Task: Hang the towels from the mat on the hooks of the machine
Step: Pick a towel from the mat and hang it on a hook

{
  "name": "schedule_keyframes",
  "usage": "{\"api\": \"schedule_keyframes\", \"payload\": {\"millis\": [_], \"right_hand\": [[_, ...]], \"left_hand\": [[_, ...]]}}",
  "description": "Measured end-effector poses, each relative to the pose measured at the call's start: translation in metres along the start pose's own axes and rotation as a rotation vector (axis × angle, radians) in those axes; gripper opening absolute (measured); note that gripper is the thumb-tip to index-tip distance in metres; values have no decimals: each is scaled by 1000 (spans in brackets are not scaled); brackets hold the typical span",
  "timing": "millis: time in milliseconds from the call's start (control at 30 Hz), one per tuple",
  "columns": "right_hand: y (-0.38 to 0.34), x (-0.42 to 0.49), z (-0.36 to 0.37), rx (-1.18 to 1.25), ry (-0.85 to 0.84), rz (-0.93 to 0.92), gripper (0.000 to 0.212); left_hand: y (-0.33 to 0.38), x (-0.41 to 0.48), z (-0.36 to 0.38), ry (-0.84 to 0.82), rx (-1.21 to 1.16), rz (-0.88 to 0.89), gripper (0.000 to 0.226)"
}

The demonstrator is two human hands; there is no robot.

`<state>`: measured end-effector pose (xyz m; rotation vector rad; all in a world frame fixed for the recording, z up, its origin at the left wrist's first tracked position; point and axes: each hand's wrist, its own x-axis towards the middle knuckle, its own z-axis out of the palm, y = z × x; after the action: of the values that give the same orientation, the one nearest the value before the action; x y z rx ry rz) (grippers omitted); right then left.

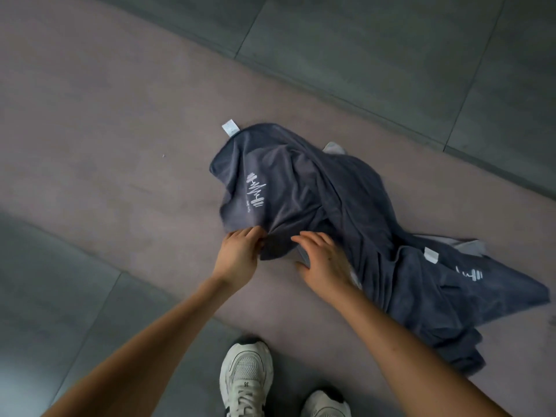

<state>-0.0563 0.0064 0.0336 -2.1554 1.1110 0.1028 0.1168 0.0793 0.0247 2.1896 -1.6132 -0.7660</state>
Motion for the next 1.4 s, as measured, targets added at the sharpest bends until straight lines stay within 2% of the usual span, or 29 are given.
{"api": "schedule_keyframes", "payload": {"millis": [100,167,267,333,433,567,733,767,900,967,1067,1133,1200,1300,1400], "right_hand": [[-30,-16,-35,23,58,-25,54],[-52,-29,-64,52,139,-45,46],[-89,-51,-122,180,285,-100,25],[-117,-69,-163,326,353,-80,25],[-160,-102,-225,491,374,-5,30],[-215,-145,-310,520,349,14,34],[-265,-190,-431,554,386,-12,14],[-273,-200,-455,528,391,-23,12],[-309,-244,-532,434,416,-115,10],[-327,-265,-561,442,410,-137,8],[-349,-295,-603,457,392,-182,3],[-356,-314,-630,455,410,-193,4],[-358,-331,-651,382,447,-224,9],[-358,-349,-665,179,510,-325,17],[-361,-358,-664,216,619,-291,20]], "left_hand": [[48,-6,-66,-54,-115,-59,24],[75,-6,-109,-162,-213,-115,21],[109,-7,-173,-285,-390,-45,15],[132,-10,-217,-323,-445,-32,15],[167,-19,-277,-326,-486,-98,23],[232,-40,-351,-314,-555,-117,20],[328,-82,-448,-247,-773,-30,18],[345,-93,-464,-199,-735,7,19],[406,-130,-499,140,-316,299,36],[438,-143,-511,273,-222,342,43],[481,-155,-540,400,-143,419,33],[502,-161,-567,403,-165,474,24],[522,-167,-599,316,-215,478,18],[552,-173,-640,195,-10,566,13],[580,-174,-677,173,158,667,7]]}}
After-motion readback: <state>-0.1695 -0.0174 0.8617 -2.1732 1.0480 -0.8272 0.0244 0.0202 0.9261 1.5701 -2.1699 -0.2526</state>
